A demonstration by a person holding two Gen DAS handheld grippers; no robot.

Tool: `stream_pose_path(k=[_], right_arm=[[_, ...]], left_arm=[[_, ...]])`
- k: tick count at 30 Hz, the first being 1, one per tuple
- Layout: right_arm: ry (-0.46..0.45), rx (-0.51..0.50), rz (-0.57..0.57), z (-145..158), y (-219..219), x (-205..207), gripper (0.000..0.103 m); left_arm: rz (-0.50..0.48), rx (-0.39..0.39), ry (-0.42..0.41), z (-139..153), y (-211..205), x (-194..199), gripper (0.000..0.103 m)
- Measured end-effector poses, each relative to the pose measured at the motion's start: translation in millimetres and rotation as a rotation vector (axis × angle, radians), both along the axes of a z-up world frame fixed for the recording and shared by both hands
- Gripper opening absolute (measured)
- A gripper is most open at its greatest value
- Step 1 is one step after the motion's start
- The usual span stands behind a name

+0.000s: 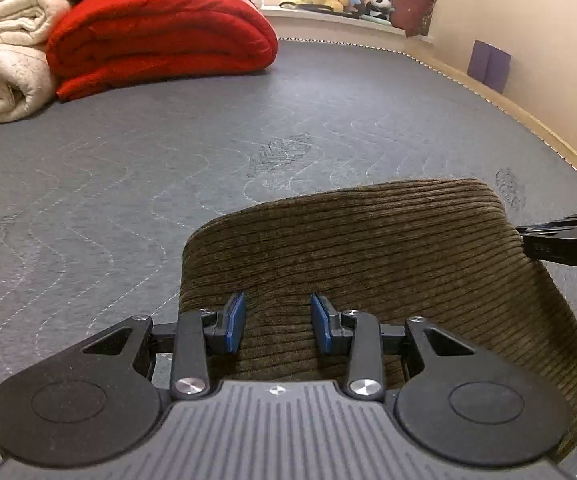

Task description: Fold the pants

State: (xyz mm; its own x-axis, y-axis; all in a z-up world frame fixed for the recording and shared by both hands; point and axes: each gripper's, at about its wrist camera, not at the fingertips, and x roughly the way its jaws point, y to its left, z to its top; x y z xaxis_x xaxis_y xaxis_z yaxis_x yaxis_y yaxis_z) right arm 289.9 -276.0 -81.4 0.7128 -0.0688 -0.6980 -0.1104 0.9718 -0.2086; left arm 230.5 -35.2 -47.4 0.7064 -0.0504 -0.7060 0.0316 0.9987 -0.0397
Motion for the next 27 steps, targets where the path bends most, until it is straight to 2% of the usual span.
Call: stream_pose_path(k=[1,5,7,10,11,13,16,18,19,20,21,25,27], right_arm=[[0.009,0.011,0.007,-3,0,4,0.001],[0.013,-0.055,0.032,-6,14,13,0.001],[0.013,-0.038,0.021,1,12,15,0.001],[-0.136,0.027,-0.051,30,1,-9,0.003],[-0.209,0.046,-0.054,39,0,-22,0.005],[-0.308,0.077,-0.013,52,2,-42,0.022],[-0.374,0.120,0.075,58,10,-60,0.035],[-0.311,0.144,0.116,49,16,-51,0.037],[-0.233,0.134,0.109,40,19,-40,0.037],[-0.106,0.118,0.084,25,22,-24,0.036],[-0.038,0.133,0.063,16,21,-14,0.037],[0.011,0.208,-0.006,23,14,3,0.039],[0.021,0.223,-0.018,33,15,-2,0.039]], left_arm=[[0.003,-0.003,0.009,-3,1,2,0.042],[0.023,-0.033,0.013,-10,3,10,0.046],[0.036,-0.046,0.005,-7,4,9,0.046],[0.066,-0.062,-0.018,5,7,3,0.046],[0.081,-0.076,-0.044,10,9,-2,0.046],[0.104,-0.116,-0.088,18,11,-6,0.046],[0.134,-0.161,-0.101,21,16,-6,0.046],[0.124,-0.149,-0.060,16,14,0,0.046],[0.118,-0.133,-0.022,11,12,4,0.046],[0.102,-0.107,0.014,4,9,7,0.047],[0.089,-0.080,0.003,4,6,6,0.047],[0.081,-0.044,-0.017,11,1,1,0.053],[0.104,-0.025,-0.048,17,1,-7,0.056]])
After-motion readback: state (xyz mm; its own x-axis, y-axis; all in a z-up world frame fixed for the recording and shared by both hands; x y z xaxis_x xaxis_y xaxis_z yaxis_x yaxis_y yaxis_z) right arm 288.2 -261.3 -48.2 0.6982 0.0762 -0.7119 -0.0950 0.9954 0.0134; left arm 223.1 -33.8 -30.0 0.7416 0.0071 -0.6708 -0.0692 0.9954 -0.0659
